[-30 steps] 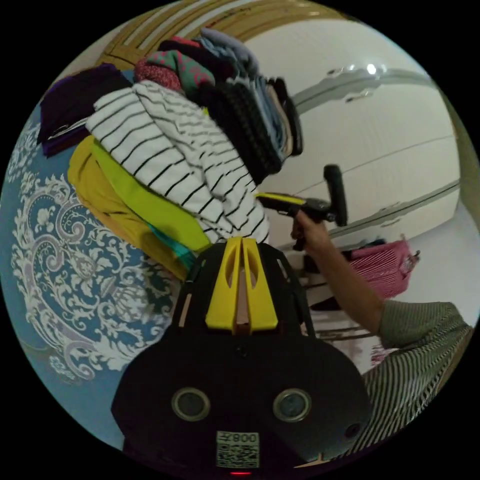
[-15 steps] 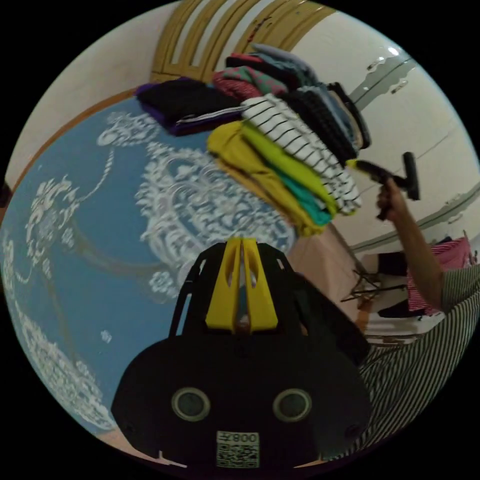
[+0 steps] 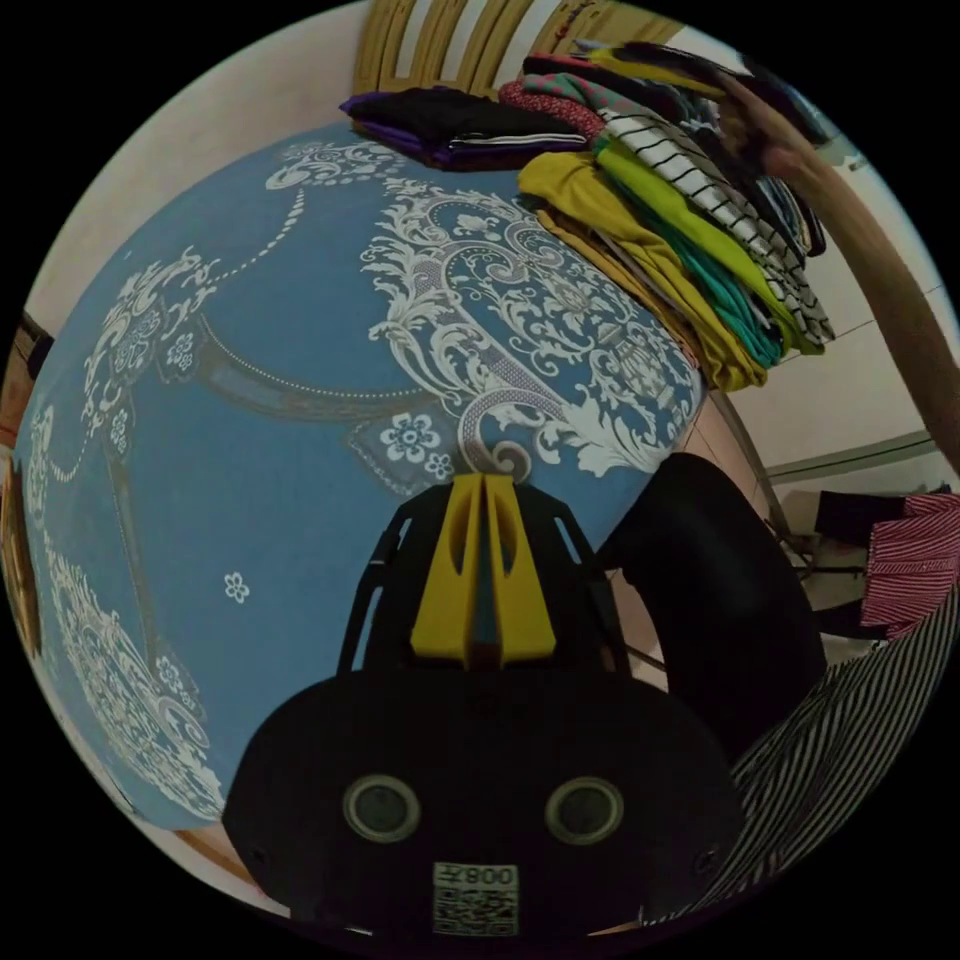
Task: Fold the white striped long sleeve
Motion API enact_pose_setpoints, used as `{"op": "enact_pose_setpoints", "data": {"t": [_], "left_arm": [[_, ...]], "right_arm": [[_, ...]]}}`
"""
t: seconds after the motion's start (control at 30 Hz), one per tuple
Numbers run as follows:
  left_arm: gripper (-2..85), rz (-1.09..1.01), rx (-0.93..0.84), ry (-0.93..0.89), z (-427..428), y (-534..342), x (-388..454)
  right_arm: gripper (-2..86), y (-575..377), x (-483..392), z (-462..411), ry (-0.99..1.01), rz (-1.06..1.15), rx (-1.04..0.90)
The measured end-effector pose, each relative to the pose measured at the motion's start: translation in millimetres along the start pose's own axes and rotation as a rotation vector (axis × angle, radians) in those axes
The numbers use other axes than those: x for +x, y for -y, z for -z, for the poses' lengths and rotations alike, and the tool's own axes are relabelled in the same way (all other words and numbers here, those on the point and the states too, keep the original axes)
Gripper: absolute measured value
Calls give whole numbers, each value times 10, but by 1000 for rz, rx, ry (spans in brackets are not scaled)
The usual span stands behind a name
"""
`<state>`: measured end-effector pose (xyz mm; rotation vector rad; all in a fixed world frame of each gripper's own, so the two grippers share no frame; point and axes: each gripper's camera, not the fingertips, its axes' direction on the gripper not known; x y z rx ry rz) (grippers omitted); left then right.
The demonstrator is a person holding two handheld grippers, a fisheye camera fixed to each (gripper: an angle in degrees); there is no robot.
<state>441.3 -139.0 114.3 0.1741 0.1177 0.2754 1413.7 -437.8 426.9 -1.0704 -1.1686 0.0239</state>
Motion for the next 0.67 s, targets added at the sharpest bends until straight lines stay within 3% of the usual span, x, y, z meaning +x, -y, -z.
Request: {"op": "enact_pose_setpoints", "data": {"t": [0.3,0.67], "left_arm": [[4,-8,54,-27,118,-348,-274],[3,19,101,4,326,-791,-584]], "right_arm": [[71,1246,-286,-1350,-73,-84,-175],[82,1948,-848,-2181,-158,-27,-194]]}}
